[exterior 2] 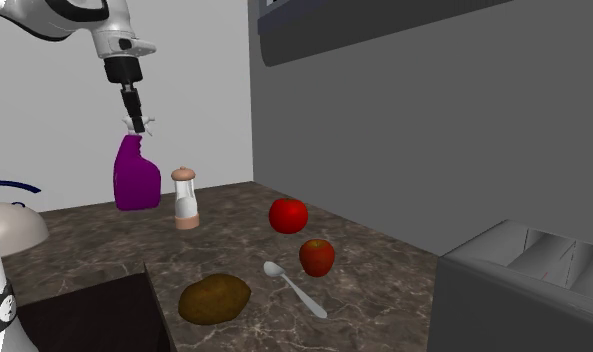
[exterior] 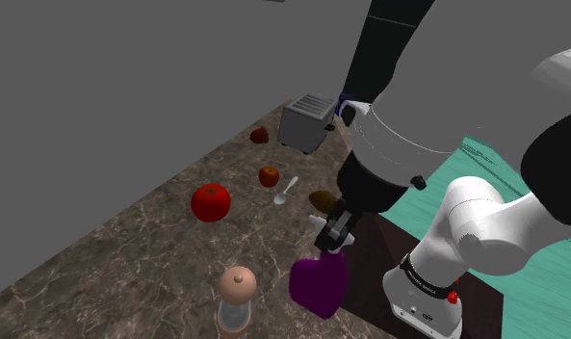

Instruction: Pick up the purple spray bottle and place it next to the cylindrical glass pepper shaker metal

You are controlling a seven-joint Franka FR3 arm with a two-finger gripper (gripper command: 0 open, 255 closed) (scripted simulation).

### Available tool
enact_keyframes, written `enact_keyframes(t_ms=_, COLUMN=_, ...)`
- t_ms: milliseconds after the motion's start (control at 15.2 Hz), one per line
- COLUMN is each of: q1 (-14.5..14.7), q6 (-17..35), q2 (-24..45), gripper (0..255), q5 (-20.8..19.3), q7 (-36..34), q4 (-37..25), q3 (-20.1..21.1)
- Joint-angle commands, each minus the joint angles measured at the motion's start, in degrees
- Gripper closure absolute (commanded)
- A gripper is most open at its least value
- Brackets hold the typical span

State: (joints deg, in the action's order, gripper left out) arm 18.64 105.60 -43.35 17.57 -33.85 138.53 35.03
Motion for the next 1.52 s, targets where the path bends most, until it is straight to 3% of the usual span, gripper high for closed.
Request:
enact_keyframes(t_ms=0, q1=0.12, q6=1.47, q2=0.10, gripper=255, q5=0.37, q7=-0.09, q4=1.30, q3=0.55)
enact_keyframes(t_ms=924, q1=0.69, q6=13.32, q2=2.54, gripper=255, q5=3.26, q7=-0.65, q4=10.63, q3=5.21)
enact_keyframes(t_ms=1452, q1=0.69, q6=13.32, q2=2.54, gripper=255, q5=3.26, q7=-0.65, q4=10.63, q3=5.21)
